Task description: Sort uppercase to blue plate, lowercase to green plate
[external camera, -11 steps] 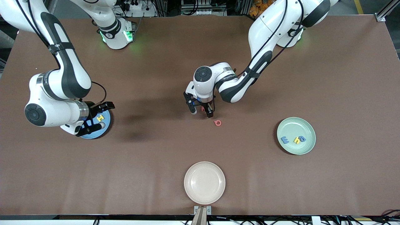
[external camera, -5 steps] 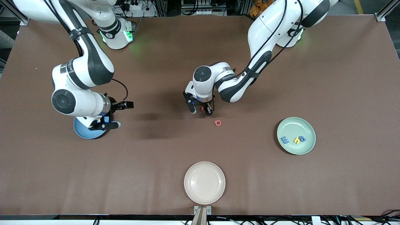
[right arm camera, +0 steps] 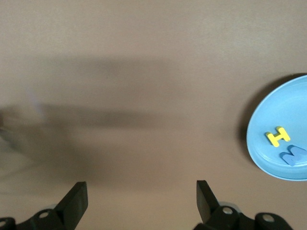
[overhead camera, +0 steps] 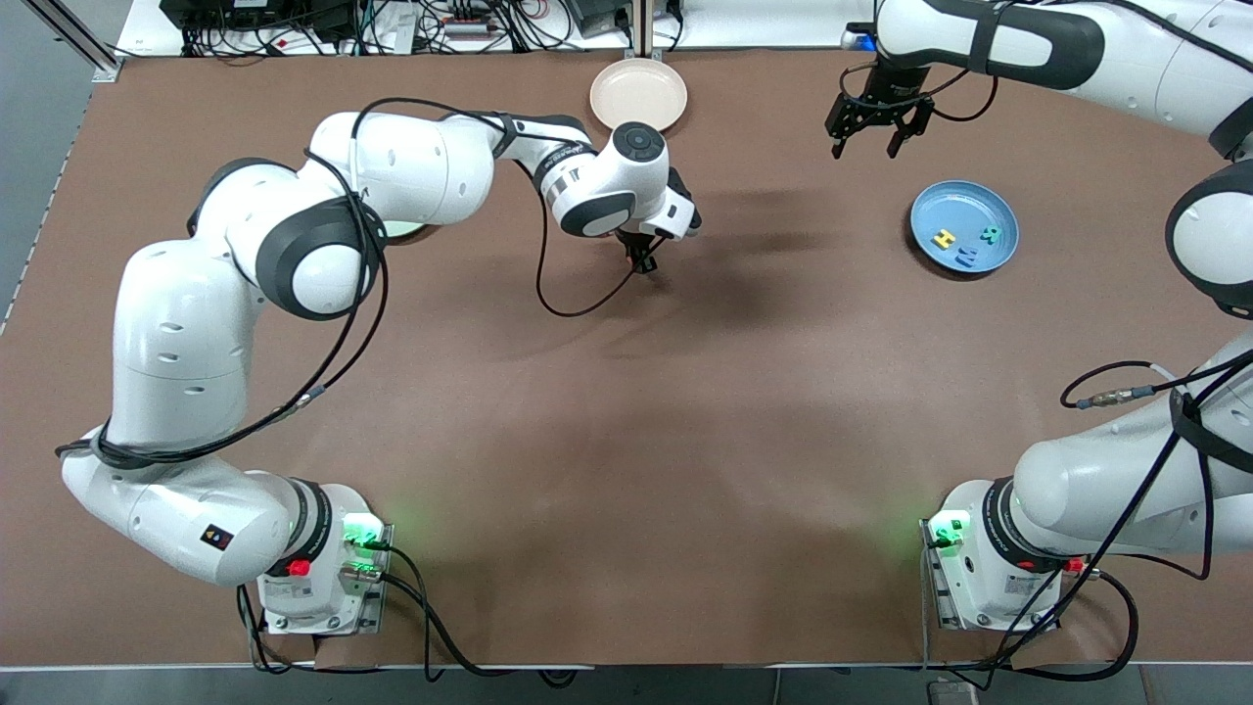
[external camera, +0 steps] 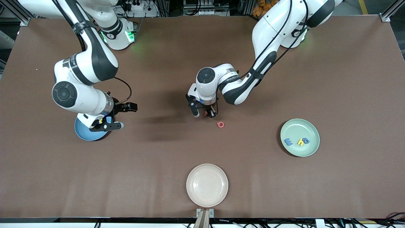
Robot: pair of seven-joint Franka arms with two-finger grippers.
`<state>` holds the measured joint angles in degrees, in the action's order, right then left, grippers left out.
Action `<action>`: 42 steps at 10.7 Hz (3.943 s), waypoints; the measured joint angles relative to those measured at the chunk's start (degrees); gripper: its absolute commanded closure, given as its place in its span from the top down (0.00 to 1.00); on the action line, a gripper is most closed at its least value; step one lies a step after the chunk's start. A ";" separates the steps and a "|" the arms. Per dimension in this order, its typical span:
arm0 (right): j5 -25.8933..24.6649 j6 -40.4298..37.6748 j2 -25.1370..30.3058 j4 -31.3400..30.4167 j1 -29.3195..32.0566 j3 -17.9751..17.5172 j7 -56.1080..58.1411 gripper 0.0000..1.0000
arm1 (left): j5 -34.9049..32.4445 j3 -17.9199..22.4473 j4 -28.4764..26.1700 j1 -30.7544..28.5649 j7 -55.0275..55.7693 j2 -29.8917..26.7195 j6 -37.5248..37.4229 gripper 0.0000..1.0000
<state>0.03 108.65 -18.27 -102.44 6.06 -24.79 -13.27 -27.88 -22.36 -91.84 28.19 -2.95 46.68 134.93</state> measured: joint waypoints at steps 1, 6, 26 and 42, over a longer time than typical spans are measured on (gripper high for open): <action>-0.16 0.57 0.46 -0.83 -0.77 -0.04 0.00 1.00 | 0.00 0.13 0.25 -1.25 0.01 -0.14 -0.33 0.00; -0.16 3.15 2.05 -2.45 -2.13 -1.02 -3.34 1.00 | 2.55 -0.15 1.69 -9.55 0.04 -10.20 -15.40 0.00; -4.92 17.94 -26.51 21.05 -38.95 13.49 -69.61 1.00 | 11.30 -0.79 4.67 -37.86 0.46 -19.37 -21.83 1.00; -4.83 20.22 -41.14 39.03 -46.60 18.35 -90.97 0.99 | 25.44 5.23 10.58 -36.69 5.15 -42.10 -42.36 1.00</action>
<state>-4.80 128.87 -59.41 -63.41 -40.55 -6.44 -104.24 -2.43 -17.13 -81.26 -8.50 2.20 4.59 92.57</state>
